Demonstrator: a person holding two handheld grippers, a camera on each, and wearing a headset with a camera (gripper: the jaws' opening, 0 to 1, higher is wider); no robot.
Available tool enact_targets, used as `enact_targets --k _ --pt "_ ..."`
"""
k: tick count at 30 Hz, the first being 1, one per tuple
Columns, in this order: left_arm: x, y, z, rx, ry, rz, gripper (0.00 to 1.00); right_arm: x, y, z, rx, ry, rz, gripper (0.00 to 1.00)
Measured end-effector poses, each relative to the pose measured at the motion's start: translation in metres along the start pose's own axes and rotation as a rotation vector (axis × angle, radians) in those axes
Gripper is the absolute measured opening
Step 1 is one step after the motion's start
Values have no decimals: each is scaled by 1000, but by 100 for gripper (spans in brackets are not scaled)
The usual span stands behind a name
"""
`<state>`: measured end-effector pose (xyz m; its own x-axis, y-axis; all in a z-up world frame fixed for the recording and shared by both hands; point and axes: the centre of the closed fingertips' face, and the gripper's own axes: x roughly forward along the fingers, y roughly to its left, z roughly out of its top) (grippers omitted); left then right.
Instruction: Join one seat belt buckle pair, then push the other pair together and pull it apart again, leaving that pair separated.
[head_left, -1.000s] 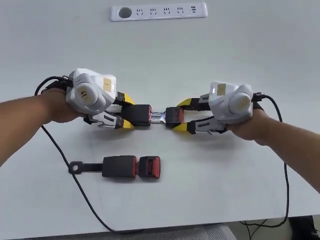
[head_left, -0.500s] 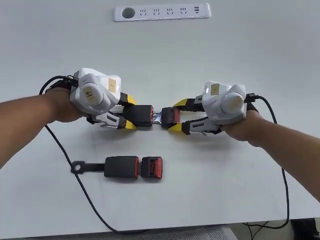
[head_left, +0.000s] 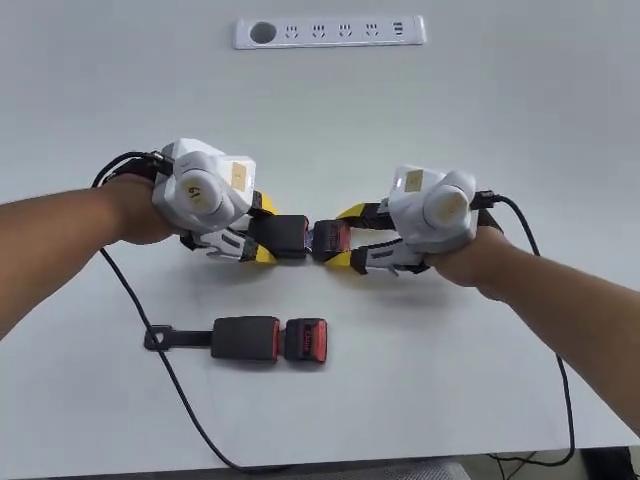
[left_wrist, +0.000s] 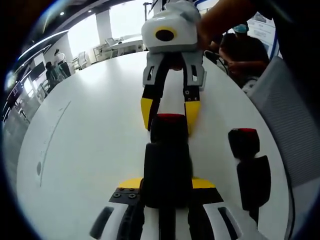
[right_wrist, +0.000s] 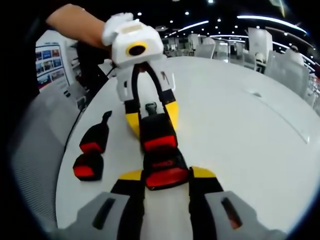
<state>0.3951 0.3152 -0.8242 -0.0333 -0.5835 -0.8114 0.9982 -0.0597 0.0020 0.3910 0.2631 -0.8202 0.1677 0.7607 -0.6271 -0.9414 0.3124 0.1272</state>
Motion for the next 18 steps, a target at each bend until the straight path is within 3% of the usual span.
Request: enact_targets --k 18 --pt "0 0 0 14 20 -3 34 4 -4 -3 -40 55 -14 33"
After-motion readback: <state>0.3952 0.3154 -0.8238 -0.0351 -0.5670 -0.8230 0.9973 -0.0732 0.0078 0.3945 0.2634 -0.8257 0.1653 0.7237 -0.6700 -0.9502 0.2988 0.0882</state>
